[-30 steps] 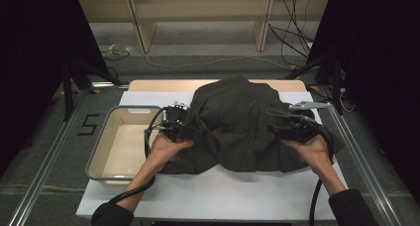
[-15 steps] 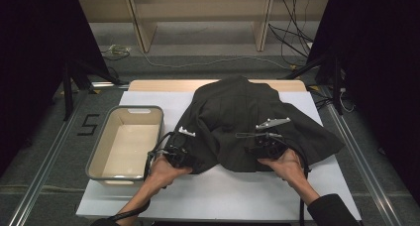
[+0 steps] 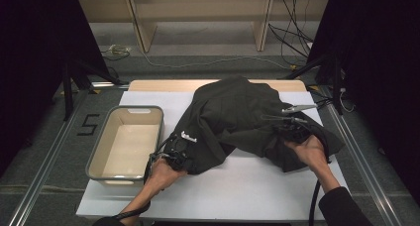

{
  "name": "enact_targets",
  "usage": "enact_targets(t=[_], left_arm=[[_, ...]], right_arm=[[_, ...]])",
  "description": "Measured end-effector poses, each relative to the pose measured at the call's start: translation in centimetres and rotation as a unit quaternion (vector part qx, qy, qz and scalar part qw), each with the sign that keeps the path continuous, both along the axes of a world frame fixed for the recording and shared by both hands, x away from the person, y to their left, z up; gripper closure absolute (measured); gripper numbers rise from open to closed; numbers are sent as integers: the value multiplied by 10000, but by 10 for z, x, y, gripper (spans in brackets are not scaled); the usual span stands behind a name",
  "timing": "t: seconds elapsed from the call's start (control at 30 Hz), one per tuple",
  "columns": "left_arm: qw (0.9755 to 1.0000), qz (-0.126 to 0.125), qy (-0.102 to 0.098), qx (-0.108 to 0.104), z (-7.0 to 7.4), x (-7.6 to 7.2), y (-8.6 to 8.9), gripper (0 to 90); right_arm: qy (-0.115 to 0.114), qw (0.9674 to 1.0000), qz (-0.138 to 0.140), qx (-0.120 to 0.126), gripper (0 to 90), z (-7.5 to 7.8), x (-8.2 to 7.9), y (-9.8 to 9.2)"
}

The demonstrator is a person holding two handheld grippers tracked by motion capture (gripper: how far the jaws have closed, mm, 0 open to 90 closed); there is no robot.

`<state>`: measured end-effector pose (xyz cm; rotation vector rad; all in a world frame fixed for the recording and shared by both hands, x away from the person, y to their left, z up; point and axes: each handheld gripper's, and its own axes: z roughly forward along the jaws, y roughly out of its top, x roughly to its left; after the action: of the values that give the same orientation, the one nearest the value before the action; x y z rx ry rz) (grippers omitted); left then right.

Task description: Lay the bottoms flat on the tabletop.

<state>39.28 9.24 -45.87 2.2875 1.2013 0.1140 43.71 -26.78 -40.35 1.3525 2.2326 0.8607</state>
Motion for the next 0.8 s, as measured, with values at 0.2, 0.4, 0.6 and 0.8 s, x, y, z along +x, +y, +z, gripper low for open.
enact_targets(t=[0.2,0.4,0.6,0.8], left_arm=[[9998,-35,-115,-183,10,-2,-1,837],[9962,-26,-132,-863,27,-3,-6,609],[9961,158,-73,-861,28,8,-33,354],[9950,453,-41,-890,21,23,-43,297]], right_arm=[[-98,9998,-181,-63,886,1,16,-15],[-139,9980,-622,-7,887,-3,26,-41],[-154,9978,-584,-275,882,-8,26,-39],[-103,9980,-584,-197,876,-8,25,-43]])
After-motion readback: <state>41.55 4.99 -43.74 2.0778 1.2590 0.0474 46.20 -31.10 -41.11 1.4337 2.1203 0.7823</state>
